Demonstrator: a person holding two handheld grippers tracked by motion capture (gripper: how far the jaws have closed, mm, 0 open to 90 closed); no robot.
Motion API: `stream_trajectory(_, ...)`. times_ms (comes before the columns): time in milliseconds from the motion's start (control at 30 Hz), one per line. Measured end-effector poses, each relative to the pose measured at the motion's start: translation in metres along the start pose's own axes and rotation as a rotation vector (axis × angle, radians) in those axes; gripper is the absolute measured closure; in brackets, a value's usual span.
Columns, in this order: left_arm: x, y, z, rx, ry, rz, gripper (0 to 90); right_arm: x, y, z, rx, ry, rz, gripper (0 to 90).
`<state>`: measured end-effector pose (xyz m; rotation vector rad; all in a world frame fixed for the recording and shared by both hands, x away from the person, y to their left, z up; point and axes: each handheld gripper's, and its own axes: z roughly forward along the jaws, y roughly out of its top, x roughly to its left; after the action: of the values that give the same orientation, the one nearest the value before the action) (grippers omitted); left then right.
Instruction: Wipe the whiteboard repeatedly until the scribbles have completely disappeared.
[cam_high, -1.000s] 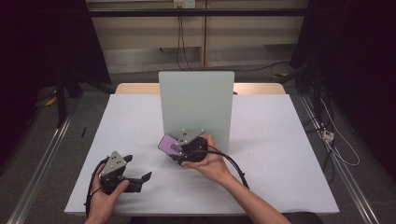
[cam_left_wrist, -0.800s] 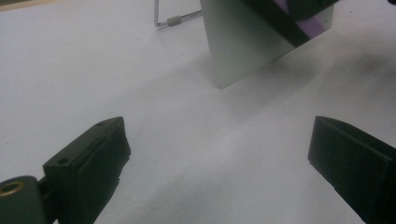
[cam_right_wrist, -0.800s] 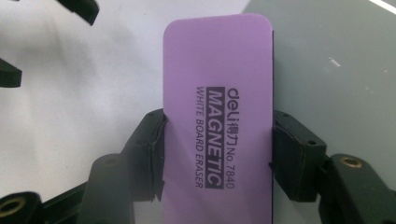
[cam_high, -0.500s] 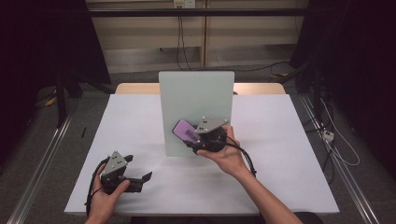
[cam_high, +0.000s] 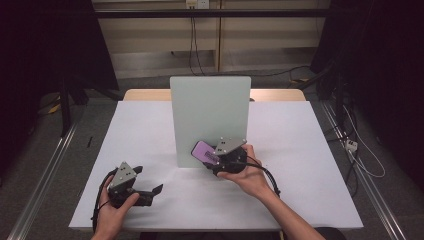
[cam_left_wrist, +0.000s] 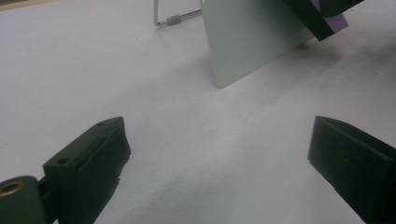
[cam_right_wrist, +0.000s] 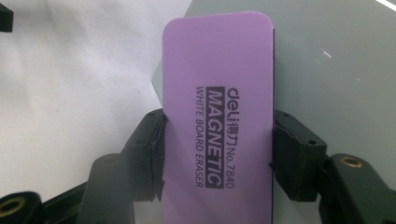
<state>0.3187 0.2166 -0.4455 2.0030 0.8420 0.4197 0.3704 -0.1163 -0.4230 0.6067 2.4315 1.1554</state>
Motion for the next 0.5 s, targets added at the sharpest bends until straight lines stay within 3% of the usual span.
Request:
stream_trajectory(300, -0.001, 0.0, 0.002, 0.009, -0.003, 0.005, 4.9, 0.012, 0.016, 0.025, 0.007, 0.048, -0.021, 41.4)
stream_trajectory(500, 0.0, -0.001, 0.0, -0.001, -0.005, -0.002, 4.9, 0.02, 0.016, 0.038, -0.007, 0.078, 0.001, 41.4)
